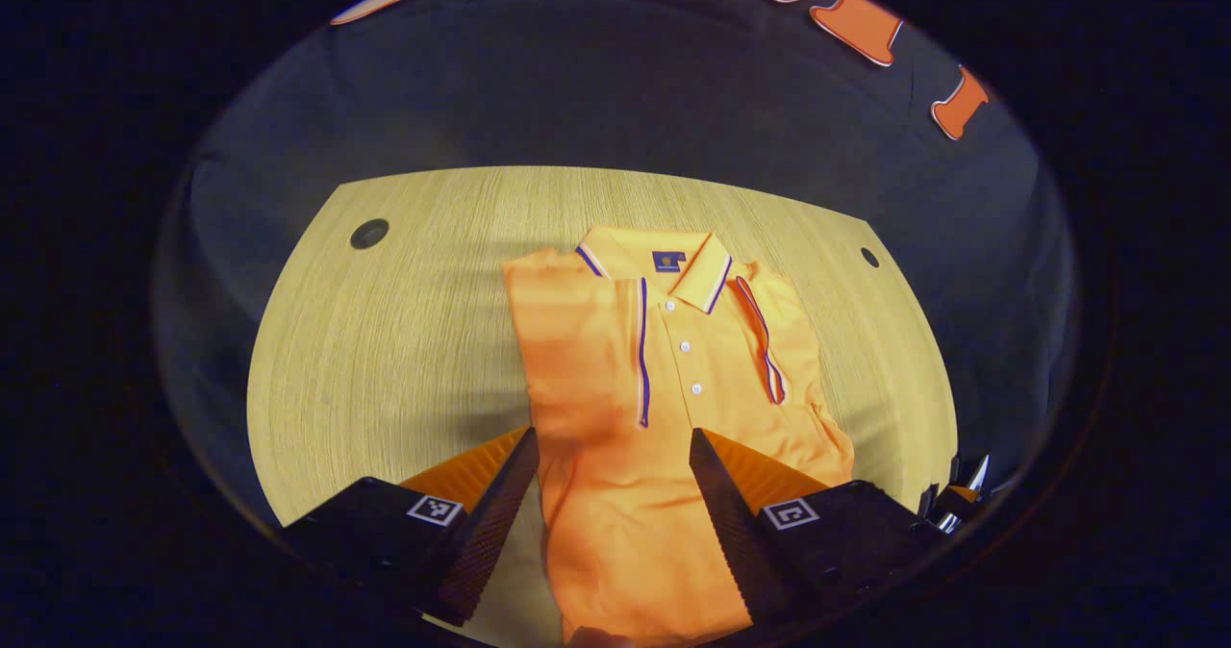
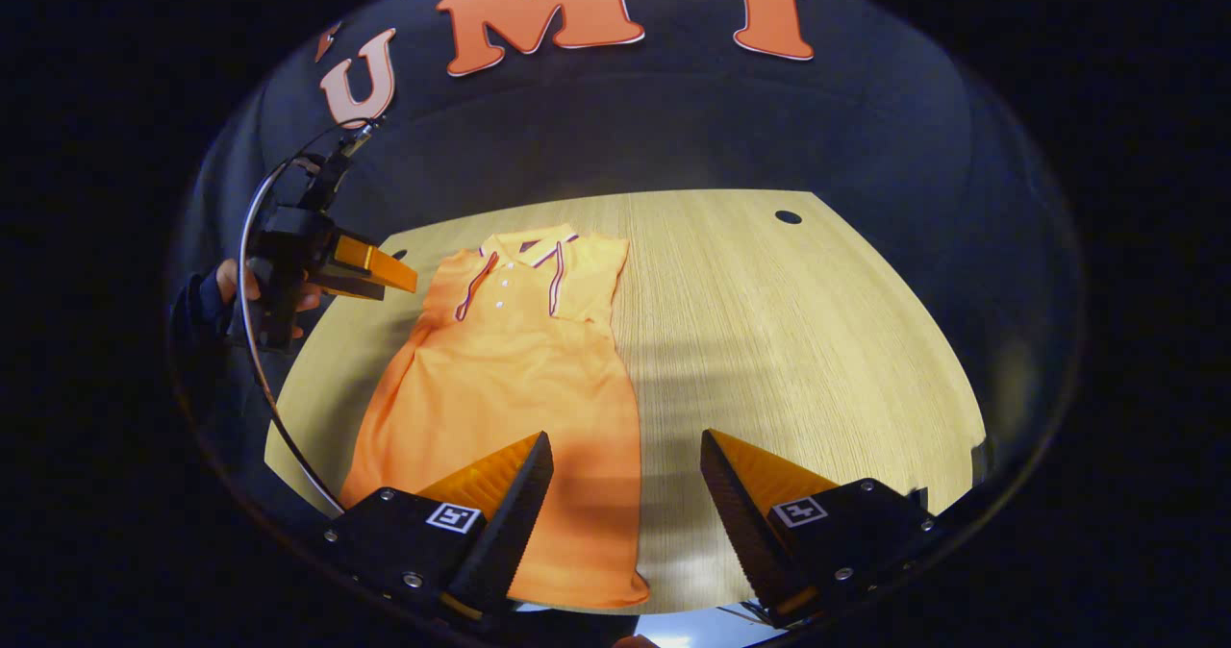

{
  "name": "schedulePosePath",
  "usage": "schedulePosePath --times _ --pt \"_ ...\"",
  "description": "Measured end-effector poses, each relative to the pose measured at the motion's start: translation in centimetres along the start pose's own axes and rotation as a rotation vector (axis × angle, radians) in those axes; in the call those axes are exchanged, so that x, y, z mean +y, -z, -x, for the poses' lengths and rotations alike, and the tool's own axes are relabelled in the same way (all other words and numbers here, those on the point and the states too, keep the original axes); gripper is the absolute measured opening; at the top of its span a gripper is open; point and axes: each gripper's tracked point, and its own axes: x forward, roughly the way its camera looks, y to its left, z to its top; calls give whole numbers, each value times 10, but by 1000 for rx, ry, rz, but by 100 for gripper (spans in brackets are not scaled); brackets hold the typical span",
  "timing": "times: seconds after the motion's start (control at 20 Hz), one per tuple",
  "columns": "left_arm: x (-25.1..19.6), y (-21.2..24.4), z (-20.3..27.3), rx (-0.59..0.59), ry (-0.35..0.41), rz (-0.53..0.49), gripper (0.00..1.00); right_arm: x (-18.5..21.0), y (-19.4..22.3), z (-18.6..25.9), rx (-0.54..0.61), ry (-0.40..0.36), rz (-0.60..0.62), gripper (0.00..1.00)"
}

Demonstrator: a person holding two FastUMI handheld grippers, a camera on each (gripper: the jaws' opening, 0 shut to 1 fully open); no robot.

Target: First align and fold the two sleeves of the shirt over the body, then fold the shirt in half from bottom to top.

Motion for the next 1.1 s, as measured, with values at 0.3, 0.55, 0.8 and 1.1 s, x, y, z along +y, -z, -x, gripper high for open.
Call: schedulePosePath --times 0.3,0.55,0.8,1.1 --pt "8 80 41 17 -59 -9 97 8 44 -5 88 -85 54 95" --pt "17 156 57 81 -101 -2 98 16 78 -3 150 -144 99 95" --pt "18 203 64 99 -119 36 98 20 90 -3 166 -169 142 95" --pt "17 252 72 77 -121 28 97 14 114 1 181 -184 176 95"
